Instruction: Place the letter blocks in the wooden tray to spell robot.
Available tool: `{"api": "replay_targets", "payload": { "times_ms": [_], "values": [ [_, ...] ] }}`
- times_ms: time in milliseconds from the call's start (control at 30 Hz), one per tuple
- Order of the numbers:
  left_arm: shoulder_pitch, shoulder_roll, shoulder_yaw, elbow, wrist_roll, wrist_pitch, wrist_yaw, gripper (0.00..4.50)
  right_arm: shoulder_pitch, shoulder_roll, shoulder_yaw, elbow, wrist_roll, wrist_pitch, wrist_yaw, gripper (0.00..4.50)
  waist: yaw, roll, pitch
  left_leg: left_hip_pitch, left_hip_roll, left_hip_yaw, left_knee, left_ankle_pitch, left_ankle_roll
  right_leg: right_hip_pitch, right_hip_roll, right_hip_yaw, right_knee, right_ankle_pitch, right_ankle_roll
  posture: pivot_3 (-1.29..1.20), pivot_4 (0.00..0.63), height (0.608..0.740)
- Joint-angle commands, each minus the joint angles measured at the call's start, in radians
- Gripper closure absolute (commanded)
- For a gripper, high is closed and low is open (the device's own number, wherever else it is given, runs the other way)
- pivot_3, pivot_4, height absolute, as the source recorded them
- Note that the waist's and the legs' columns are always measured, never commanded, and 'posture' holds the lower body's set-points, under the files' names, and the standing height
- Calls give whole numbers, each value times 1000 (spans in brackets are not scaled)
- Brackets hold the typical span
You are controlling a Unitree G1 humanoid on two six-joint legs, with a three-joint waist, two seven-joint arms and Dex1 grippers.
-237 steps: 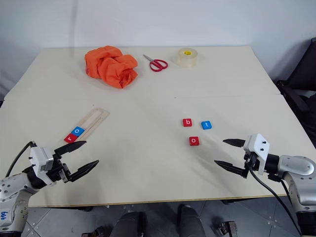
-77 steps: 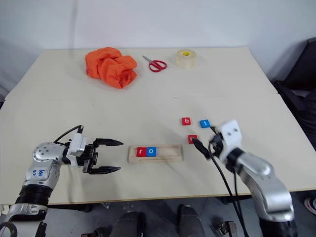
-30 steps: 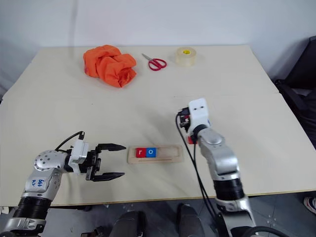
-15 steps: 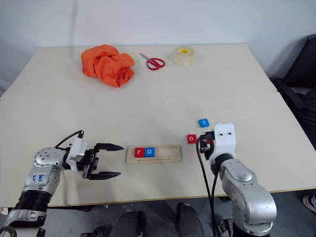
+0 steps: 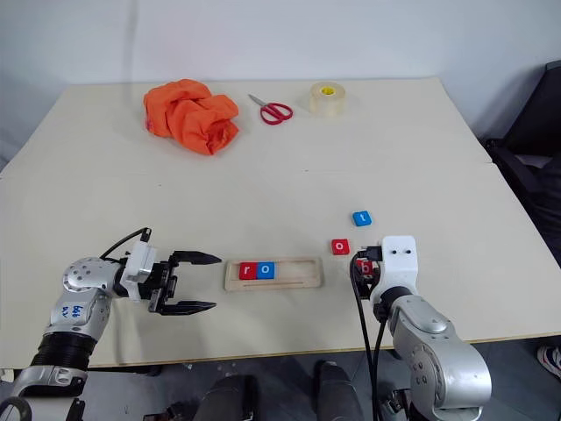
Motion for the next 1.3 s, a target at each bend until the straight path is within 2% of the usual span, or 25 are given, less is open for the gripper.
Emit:
{"api": "replay_targets", "payload": {
  "times_ms": [33,200,333,433,500,633,800,900,1133,1300],
  "values": [
    [-17,-4,5,6,1,-21,-3,0,-30,-118,7,-47,38,-62,94,38,0,0,0,0,0,0,0,0,0,0,0,0,0,0,0,0,150,740],
    [-15,-15,5,6,1,-31,6,0,-23,-410,52,25,80,-241,343,38,1,0,0,0,0,0,0,0,0,0,0,0,-1,0,0,0,150,740],
    [-7,-28,6,4,4,-42,20,0,-49,-670,96,218,85,-513,659,38,1,-1,0,0,-1,0,0,0,0,1,0,0,-1,0,1,0,150,740],
    [6,-36,8,-8,2,-48,36,0,-86,-787,157,381,66,-713,856,38,1,-2,1,0,-1,0,1,0,0,1,0,0,-2,1,3,0,150,740],
    [17,-41,11,-19,2,-52,47,0,-133,-833,211,503,22,-822,938,38,0,-2,1,0,0,0,1,0,0,1,0,0,-2,1,3,0,150,740],
    [53,-44,18,-52,0,-57,70,0,-239,-851,314,707,-57,-959,1044,38,1,-2,1,1,0,1,2,0,0,1,0,1,-1,1,3,0,150,740],
    [92,-46,26,-94,-5,-58,104,0,-317,-825,385,845,-113,-1013,1101,38,3,-2,1,1,0,1,3,0,0,1,0,1,0,2,3,0,150,740],
    [115,-44,30,-118,-7,-57,124,0,-359,-796,383,900,-113,-1034,1112,641,2,-3,1,1,0,1,4,0,0,2,0,1,0,2,4,0,150,740],
    [128,-42,29,-129,-10,-59,139,0,-365,-776,353,884,-98,-1036,1109,3008,2,-3,0,2,0,1,6,1,0,2,-1,1,2,3,4,0,150,740],
    [119,-40,27,-121,-11,-59,137,0,-368,-773,270,732,1,-896,1078,3041,2,-2,1,1,0,1,6,1,0,1,-1,2,2,3,4,0,150,740]
  ]
}}
